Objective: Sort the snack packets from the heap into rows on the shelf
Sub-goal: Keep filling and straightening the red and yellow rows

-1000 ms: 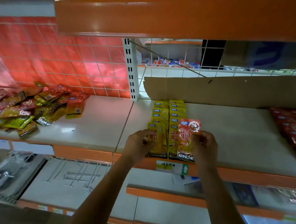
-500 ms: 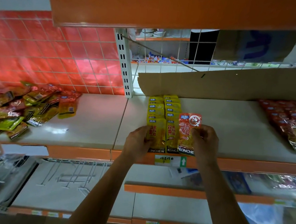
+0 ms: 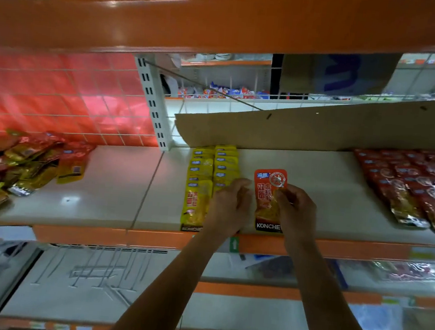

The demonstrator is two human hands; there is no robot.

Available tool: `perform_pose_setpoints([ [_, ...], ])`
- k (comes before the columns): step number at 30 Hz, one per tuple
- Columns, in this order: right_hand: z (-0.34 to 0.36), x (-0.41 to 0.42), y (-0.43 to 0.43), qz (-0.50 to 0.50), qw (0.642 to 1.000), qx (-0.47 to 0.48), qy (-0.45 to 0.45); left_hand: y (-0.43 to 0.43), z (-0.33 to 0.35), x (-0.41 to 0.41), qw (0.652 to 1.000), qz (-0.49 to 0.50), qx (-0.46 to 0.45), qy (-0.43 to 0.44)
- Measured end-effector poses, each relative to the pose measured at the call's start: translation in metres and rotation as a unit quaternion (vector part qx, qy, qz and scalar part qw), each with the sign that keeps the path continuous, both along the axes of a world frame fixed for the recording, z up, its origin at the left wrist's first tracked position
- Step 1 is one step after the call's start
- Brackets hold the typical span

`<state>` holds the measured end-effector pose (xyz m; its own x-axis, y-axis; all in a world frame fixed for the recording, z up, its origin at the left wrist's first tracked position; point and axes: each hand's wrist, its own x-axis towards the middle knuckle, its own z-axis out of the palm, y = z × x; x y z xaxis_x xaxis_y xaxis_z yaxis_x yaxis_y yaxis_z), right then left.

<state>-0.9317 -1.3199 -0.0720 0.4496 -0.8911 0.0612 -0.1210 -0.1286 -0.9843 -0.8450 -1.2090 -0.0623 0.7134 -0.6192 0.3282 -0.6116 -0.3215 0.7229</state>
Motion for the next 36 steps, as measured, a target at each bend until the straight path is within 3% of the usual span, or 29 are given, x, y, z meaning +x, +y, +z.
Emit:
perform_pose_setpoints([
  [7,0.007,-0.056,-0.082,-0.013,0.999,-0.021,0.019,-0.101,-0.004,-0.054,0.984,-0.033,-0.014,0.175],
  [16,0.003,-0.13,-0.18,-0.051,0.982,-0.138,0.116,-0.202,-0.019,-0.117,0.967,-0.05,0.014,0.248],
  [21,0.0,-0.162,-0.218,-0.087,0.97,-0.157,0.164,-0.241,-0.026,-0.138,0.975,-0.04,0.022,0.219],
  [36,-0.007,-0.176,-0.239,-0.075,0.98,-0.121,0.141,-0.27,-0.031,-0.153,0.984,-0.055,0.123,0.113],
])
